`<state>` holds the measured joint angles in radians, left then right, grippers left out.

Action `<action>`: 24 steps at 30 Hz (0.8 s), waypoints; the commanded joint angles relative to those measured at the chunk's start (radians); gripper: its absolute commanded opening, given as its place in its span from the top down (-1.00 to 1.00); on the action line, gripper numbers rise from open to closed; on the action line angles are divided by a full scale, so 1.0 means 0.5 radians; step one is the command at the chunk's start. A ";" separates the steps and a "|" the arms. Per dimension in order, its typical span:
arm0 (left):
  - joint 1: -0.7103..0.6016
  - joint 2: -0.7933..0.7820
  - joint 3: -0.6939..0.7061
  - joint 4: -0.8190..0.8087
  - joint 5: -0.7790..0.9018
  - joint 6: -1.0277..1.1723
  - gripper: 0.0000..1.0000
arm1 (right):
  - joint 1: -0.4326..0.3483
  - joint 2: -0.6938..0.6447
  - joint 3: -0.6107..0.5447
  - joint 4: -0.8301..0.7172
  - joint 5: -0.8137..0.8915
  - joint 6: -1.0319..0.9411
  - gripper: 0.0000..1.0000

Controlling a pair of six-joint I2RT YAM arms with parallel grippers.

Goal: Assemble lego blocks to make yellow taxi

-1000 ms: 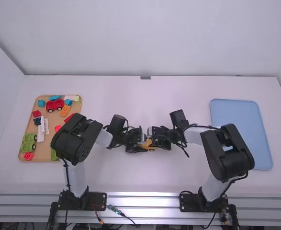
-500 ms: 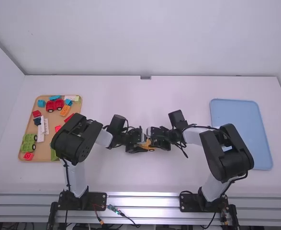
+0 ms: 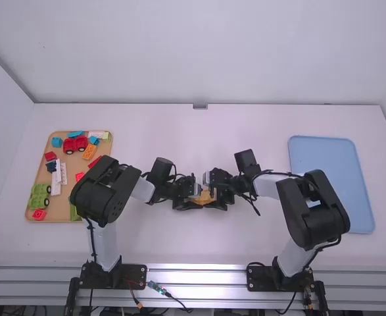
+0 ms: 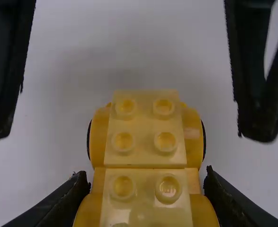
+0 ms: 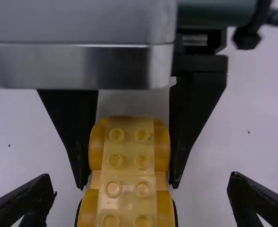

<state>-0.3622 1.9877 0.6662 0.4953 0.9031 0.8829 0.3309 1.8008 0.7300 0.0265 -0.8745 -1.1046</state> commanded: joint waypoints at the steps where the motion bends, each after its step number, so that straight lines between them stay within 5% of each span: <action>1: 0.002 0.016 -0.024 -0.012 0.007 0.008 -0.05 | -0.085 -0.005 -0.001 -0.038 -0.306 -0.095 -0.75; 2: 0.002 0.016 -0.024 -0.011 0.003 0.006 -0.05 | -0.132 -0.014 -0.001 -0.079 -0.411 -0.169 -0.32; 3: 0.002 0.016 -0.024 -0.011 0.002 0.005 -0.05 | -0.136 -0.015 -0.001 -0.083 -0.419 -0.175 -0.27; 5: 0.003 0.016 -0.024 -0.009 -0.005 -0.001 -0.04 | -0.179 -0.015 -0.001 -0.126 -0.455 -0.215 0.75; 6: 0.002 0.016 -0.024 -0.010 -0.005 0.000 -0.04 | -0.184 -0.015 -0.001 -0.130 -0.443 -0.201 1.00; 24: 0.004 0.016 -0.024 -0.008 -0.005 -0.007 0.00 | 0.003 -0.014 -0.185 0.250 -0.028 0.156 1.00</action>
<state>-0.3622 1.9877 0.6666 0.4957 0.9012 0.8822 0.3344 1.8004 0.6540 0.1577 -0.9218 -1.0538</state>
